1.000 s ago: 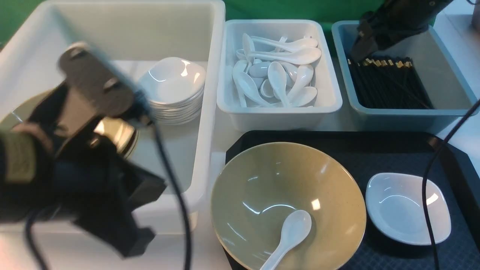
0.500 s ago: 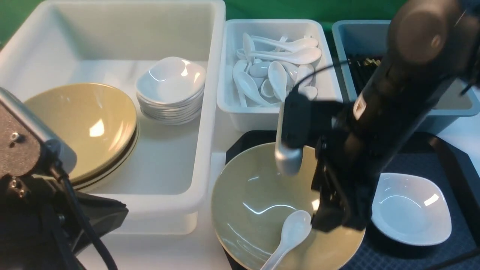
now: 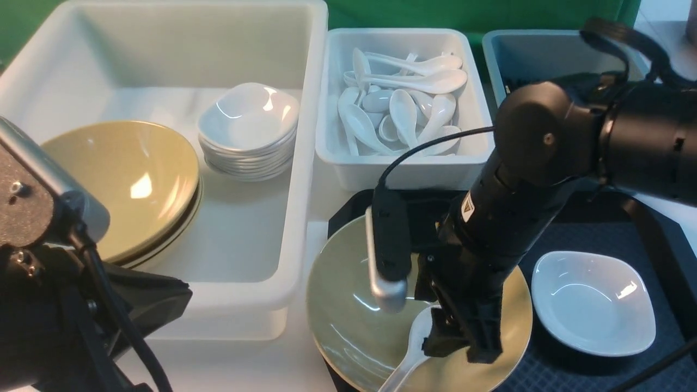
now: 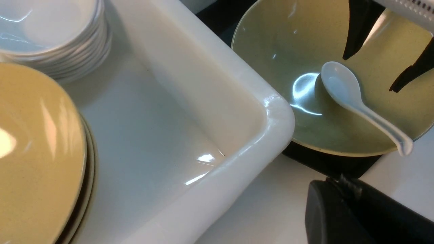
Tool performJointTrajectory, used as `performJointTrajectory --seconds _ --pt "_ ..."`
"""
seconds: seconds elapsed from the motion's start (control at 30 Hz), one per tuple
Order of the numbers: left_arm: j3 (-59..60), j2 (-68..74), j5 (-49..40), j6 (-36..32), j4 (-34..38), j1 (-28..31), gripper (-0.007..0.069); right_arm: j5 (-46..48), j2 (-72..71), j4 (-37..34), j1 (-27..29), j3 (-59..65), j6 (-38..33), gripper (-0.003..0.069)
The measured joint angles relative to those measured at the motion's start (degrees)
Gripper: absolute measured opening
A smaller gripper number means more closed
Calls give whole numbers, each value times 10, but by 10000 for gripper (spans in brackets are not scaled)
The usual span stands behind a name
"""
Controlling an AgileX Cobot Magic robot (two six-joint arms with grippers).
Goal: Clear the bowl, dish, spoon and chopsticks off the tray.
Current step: Use the right arm to grab the soup spoon in the middle, then use the right arm to put the soup spoon into the small storage box in the middle
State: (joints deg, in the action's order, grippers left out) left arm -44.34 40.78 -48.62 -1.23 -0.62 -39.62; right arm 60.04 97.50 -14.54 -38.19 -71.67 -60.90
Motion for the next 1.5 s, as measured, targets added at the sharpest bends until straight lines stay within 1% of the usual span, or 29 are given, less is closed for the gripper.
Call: performJointTrajectory --seconds 0.07,0.17,0.23,0.33,0.43,0.77,0.83,0.9,1.0,1.03,1.07,1.13,1.23,1.3,1.37,1.4,1.5 --pt "0 0 -1 0 1 0 -11 0 6 0 0 0 -69 507" --pt "0 0 -5 0 3 0 -11 0 13 -8 0 0 -139 507" --pt "0 0 -6 0 6 0 -11 1 19 -18 0 0 -159 507" --pt "0 0 -7 -12 6 0 -11 4 35 -57 0 0 -201 507" --pt "0 0 -7 -24 6 0 -11 5 49 -79 0 0 -232 507" --pt "0 0 -7 -30 -2 0 -11 1 82 -84 0 0 -320 506" --pt "0 0 -7 -30 -6 0 -11 0 85 -84 0 0 -323 496" --pt "0 0 -7 -30 -9 0 -11 0 87 -84 0 0 -326 468" --pt "0 0 -7 -31 -13 0 -11 0 87 -84 0 0 -331 370" --pt "0 0 -7 -31 -14 0 -11 0 87 -84 0 0 -331 320" --pt "0 0 -7 -32 -15 0 -11 0 87 -84 0 0 -331 254" --pt "0 0 -7 -35 -15 0 -11 1 87 -88 0 0 -331 167" --pt "0 0 -6 -37 -16 0 -11 2 87 -80 0 -9 -313 162" --pt "0 1 -6 -38 -16 0 -11 2 82 -48 0 -38 -261 164" --pt "0 4 -5 -37 -16 0 -11 3 78 -37 2 -53 -237 164" --pt "0 9 -5 -32 -16 0 -11 6 70 -21 7 -78 -193 164" --pt "0 37 -4 -22 -16 0 -11 7 59 5 30 -145 -97 164"
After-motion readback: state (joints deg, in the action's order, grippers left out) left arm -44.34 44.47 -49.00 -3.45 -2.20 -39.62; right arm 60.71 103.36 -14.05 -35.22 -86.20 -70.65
